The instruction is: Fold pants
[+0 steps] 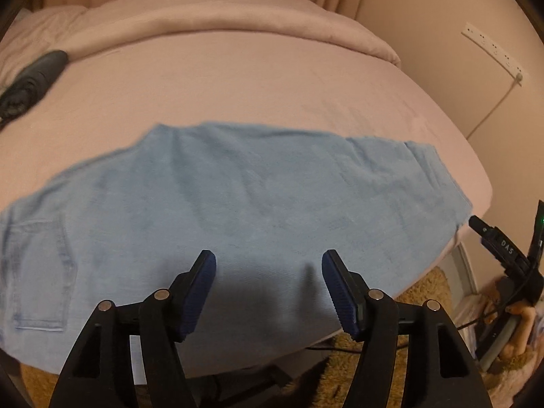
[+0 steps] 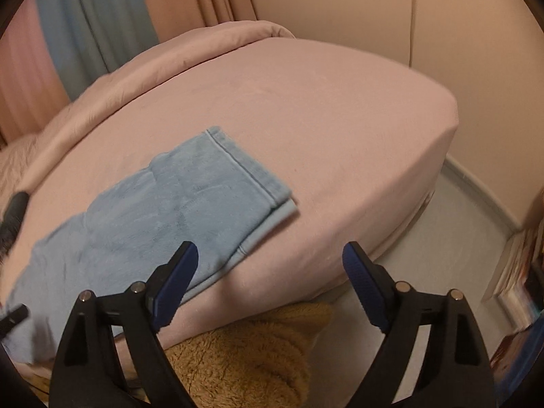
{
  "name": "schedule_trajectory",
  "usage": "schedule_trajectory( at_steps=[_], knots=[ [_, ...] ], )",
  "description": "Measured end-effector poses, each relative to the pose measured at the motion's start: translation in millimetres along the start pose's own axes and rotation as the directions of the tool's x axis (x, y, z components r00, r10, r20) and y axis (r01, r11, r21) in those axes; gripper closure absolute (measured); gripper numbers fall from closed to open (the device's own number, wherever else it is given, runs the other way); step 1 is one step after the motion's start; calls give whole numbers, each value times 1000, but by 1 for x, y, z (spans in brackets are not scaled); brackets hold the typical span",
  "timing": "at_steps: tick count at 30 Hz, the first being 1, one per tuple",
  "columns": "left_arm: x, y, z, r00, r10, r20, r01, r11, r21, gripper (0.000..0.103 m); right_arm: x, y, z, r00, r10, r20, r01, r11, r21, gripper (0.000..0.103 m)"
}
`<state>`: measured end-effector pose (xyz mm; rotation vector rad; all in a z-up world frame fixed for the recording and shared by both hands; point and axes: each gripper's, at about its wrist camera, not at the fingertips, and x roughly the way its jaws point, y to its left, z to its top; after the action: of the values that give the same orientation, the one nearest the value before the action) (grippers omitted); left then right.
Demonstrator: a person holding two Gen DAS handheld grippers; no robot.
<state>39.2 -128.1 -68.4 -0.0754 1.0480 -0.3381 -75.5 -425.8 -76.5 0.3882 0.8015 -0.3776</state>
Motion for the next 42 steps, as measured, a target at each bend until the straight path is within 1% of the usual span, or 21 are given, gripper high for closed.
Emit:
schedule_trajectory(
  at_steps=[2,5,7,9,11,12,14,16,18,20,22,23,26,28,30,32,34,37,38,39,42],
  knots=[
    [9,0,-2,999,-21,-33,20,1000,-11,38,2,0,-3,1000,28,-8,-28,999,22,16],
    [19,-4,-7,998,-14,-69,13,1000,-15,38,7,1,-6,997,75,-22,-73,995,74,21],
    [20,-8,-11,999,1,-54,-1,1000,6,38,10,3,-7,994,112,-16,-111,990,82,23],
    [21,-11,-14,999,10,-48,-10,1000,19,38,13,1,-7,992,128,-8,-127,987,101,27],
    [21,-11,-15,999,9,-44,-9,1000,14,38,17,1,-5,990,141,-5,-139,982,125,37],
    [21,-11,-15,999,9,-43,-9,1000,13,38,20,2,-5,987,160,-9,-157,978,135,39],
    [23,-13,-14,999,8,-47,-7,1000,18,38,27,3,-2,981,192,-16,-187,971,146,41],
    [24,-12,-14,999,10,-50,-9,1000,22,38,33,5,0,981,194,-21,-188,969,160,45],
    [25,-14,-12,999,9,-52,-8,999,32,38,36,9,4,981,194,-10,-190,970,148,56],
    [22,-14,-10,999,1,-55,2,999,45,38,42,14,12,985,173,-8,-171,978,120,78],
    [17,-14,-4,998,-40,-41,41,998,46,38,44,18,19,986,165,-12,-162,980,114,88],
    [13,-14,0,997,-69,-30,71,997,41,38,41,21,22,983,182,4,-181,978,108,89],
    [-3,-19,25,986,-167,6,167,985,34,38,16,40,30,965,242,99,-246,969,22,90],
    [-12,-24,41,973,-226,36,225,974,36,38,1,59,31,944,302,133,-299,953,-40,91],
    [-18,-30,55,960,-275,57,273,961,41,38,-14,81,28,915,380,138,-367,924,-109,91],
    [-18,-37,68,951,-303,59,301,953,44,38,-25,106,19,885,453,108,-429,883,-189,91],
    [-15,-45,77,937,-344,53,342,939,42,38,-28,125,10,861,505,64,-480,846,-231,91],
    [-1,-49,88,902,-433,13,432,902,12,38,-28,149,-9,826,563,-14,-544,791,-279,91],
    [5,-50,90,892,-452,-8,452,892,-4,38,-26,158,-16,817,575,-38,-558,774,-298,91],
    [13,-50,93,885,-465,-40,464,886,-16,38,-25,162,-21,813,580,-51,-565,767,-304,91],
    [24,-48,96,902,-423,-86,423,906,-26,38,-19,174,-33,791,602,-108,-604,739,-298,91]
  ],
)
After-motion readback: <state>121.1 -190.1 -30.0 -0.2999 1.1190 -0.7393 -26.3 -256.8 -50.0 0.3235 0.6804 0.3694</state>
